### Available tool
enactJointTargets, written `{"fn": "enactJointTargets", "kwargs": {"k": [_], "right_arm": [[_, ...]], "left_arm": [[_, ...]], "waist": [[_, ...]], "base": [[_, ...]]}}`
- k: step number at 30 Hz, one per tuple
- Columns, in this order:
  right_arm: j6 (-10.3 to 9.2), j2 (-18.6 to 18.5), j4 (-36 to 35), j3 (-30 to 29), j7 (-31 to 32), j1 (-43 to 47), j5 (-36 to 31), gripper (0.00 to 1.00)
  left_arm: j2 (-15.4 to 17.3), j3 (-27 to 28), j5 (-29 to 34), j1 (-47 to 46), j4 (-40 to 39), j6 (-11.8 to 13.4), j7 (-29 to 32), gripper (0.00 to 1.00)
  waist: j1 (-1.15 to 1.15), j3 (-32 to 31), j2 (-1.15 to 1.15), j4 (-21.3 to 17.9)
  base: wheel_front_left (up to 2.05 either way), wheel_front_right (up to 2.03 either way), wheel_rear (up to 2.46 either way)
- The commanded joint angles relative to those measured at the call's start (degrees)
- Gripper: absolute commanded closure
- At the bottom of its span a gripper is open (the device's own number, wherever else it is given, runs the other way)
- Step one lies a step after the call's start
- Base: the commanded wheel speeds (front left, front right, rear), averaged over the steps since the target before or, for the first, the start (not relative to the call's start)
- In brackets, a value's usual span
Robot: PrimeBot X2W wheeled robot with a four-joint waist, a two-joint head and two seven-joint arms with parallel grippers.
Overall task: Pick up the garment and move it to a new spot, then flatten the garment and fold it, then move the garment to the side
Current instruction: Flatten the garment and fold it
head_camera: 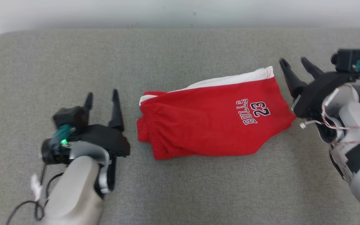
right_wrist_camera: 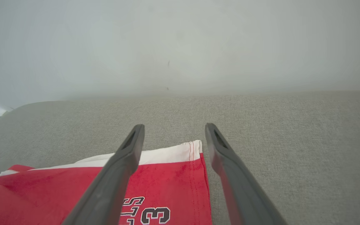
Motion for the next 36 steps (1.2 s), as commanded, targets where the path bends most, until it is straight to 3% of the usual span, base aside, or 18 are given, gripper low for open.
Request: {"fn": "enactJointTargets", "kwargs": {"k": [1, 6, 13, 23, 29, 36], "right_arm": [[-0.19, -0.4, 0.3, 0.1, 0.0, 1.3, 0.6, 0.00], [-0.19, -2.0, 1.5, 0.4, 0.7, 4.2, 3.5, 0.00], [-0.18, -1.6, 5.5, 0.7, 3.7, 4.5, 5.9, 0.00], [-0.18, 0.4, 13.8, -0.5, 6.8, 1.8, 7.8, 0.00], [-0.19, 1.6, 19.8, -0.2, 8.6, -0.4, 6.3, 0.00], [-0.04, 5.5, 24.8, 2.6, 12.8, 0.1, 4.0, 0.00]], "left_arm": [[0.4, 1.3, 1.0, 1.6, -2.2, 0.0, -0.3, 0.00], [0.9, 7.1, 7.3, 12.4, -13.3, -2.2, -0.2, 0.00], [-0.3, 13.6, 14.4, 23.4, -21.6, -5.3, -0.2, 0.00], [-2.9, 16.6, 19.7, 30.6, -26.2, -8.8, -0.2, 0.00], [-3.5, 16.9, 20.3, 31.3, -26.6, -9.3, -0.2, 0.00], [-3.7, 16.9, 18.9, 31.3, -26.6, -9.7, -0.2, 0.00]], "waist": [[0.00, -1.3, -0.01, 0.0], [0.00, -2.0, -0.01, -0.2], [0.00, -1.0, -0.01, 0.6], [0.00, 0.4, -0.01, 3.6], [0.00, 1.1, -0.01, 5.3], [0.00, 1.6, -0.01, 6.6]], "base": [[0.00, 0.00, 0.00], [0.00, 0.00, 0.00], [0.00, 0.00, 0.00], [0.00, 0.00, 0.00], [0.00, 0.00, 0.00], [0.00, 0.00, 0.00]]}}
